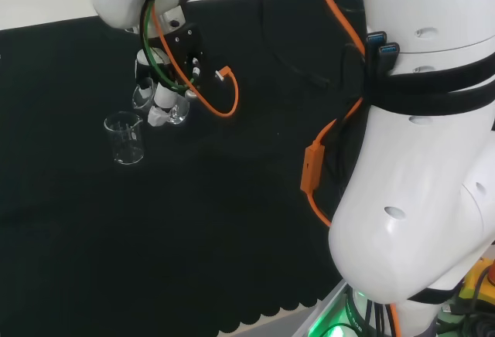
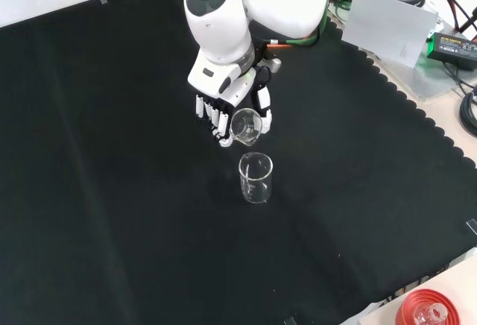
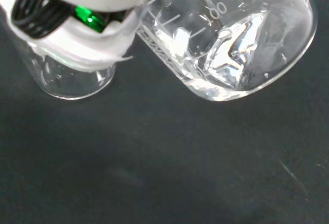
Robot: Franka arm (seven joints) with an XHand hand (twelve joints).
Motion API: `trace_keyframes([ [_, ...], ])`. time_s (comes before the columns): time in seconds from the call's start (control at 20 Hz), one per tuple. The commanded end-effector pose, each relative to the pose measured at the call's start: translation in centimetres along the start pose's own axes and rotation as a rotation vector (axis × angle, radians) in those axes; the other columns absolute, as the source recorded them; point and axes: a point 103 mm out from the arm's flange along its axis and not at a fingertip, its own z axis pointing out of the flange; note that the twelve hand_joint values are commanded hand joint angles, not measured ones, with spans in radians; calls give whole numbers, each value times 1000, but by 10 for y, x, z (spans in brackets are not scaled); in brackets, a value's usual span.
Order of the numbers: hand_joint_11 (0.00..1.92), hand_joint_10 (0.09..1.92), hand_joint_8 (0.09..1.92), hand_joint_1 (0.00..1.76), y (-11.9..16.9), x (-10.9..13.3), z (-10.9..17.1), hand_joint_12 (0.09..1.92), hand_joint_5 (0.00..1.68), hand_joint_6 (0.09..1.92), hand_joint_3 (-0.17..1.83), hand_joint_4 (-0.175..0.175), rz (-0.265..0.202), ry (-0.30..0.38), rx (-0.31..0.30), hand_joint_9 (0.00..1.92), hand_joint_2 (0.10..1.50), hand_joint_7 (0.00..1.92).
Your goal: Pour the water from the handheld beaker into the one on the table.
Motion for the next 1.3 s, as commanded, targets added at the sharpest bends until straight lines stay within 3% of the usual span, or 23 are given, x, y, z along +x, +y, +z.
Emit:
trace_keyframes([
  [0.05,1018,87,87,1144,0,1,-2,994,1371,466,594,175,19,-37,14,1550,660,1715],
  [1.3,1031,87,87,1145,9,24,-17,982,1369,473,603,175,57,-191,71,1553,655,1717],
])
